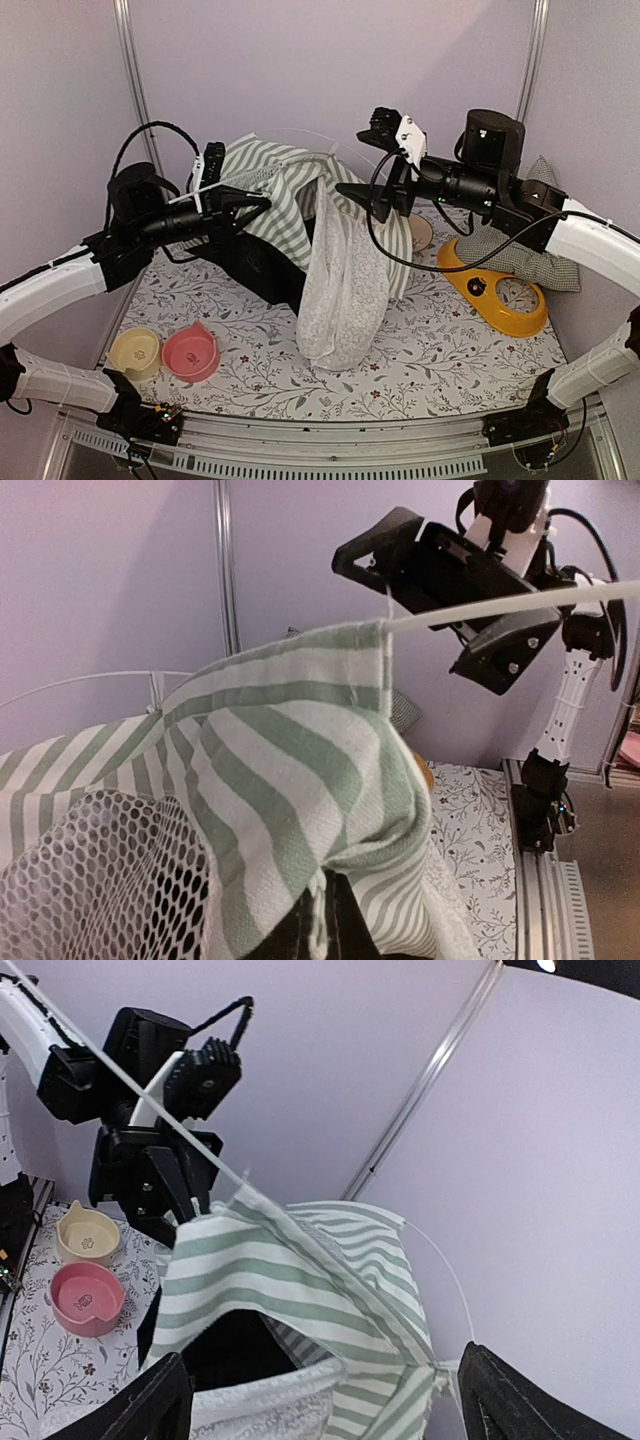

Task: Set up the pet tent
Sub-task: Pick up the tent pole from the tent.

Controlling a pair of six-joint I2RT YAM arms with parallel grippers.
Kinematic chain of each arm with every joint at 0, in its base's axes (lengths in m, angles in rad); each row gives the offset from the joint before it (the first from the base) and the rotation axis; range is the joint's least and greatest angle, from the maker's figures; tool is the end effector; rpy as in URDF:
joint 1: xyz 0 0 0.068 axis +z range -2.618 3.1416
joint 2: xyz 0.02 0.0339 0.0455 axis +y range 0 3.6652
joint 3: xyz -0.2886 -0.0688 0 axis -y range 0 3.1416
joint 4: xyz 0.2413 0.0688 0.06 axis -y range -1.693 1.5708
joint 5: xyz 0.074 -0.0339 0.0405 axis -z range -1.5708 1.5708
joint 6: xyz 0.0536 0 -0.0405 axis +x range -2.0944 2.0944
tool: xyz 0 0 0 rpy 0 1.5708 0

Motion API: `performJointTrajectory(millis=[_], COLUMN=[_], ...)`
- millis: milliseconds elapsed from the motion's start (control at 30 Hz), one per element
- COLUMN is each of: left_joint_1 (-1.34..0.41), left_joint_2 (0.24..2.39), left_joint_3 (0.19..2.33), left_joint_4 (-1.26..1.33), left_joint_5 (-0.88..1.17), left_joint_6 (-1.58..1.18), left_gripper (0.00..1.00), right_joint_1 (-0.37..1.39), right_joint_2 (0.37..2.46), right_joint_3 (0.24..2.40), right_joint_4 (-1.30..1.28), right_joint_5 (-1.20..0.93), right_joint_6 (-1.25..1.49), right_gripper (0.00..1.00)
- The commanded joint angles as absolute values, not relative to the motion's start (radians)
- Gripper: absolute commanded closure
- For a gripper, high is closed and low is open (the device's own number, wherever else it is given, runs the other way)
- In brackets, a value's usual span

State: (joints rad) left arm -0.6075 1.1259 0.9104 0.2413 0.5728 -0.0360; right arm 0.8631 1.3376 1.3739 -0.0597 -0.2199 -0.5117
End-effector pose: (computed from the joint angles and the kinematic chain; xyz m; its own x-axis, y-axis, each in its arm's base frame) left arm 0.1996 -0.1742 0.3841 -0.0121 -0.0284 -0.9995 0.9247 0.3800 -0.0220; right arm 0.1982 0.2497 0.4601 0.4193 -0.2450 -0.8742 -0.7776 0.4000 -0.4851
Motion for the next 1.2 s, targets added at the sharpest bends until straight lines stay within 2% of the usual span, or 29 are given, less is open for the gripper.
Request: performJointTrajectory(millis=[0,200,400,800,967,1067,1167], left_joint_1=[-0.599,-0.604,-0.613,-0.62,-0.621,-0.621,-0.623], left_joint_2=[1.138,1.159,1.176,1.17,1.169,1.169,1.165], left_joint_3=[0.954,0.977,0.987,0.989,0.986,0.986,0.99], left_joint_4=[0.228,0.209,0.2,0.184,0.181,0.179,0.173], left_joint_5=[0.628,0.642,0.647,0.64,0.64,0.64,0.641], left_joint_6=[-0.032,-0.038,-0.039,-0.035,-0.034,-0.034,-0.032], left_gripper=[1.0,1.0,1.0,1.0,1.0,1.0,1.0], right_joint_1=[0.988,1.13,1.203,1.246,1.256,1.261,1.263], right_joint_2=[1.399,1.429,1.492,1.608,1.622,1.631,1.64], right_joint_3=[1.388,1.349,1.431,1.537,1.556,1.567,1.568], right_joint_4=[0.126,0.313,0.329,0.279,0.278,0.276,0.269], right_joint_5=[-0.308,-0.184,-0.167,-0.201,-0.203,-0.189,-0.147], right_joint_6=[-0.732,-0.887,-0.972,-1.025,-1.027,-1.028,-1.037], right_gripper=[0.06,0.09,0.19,0.61,0.75,1.0,1.0])
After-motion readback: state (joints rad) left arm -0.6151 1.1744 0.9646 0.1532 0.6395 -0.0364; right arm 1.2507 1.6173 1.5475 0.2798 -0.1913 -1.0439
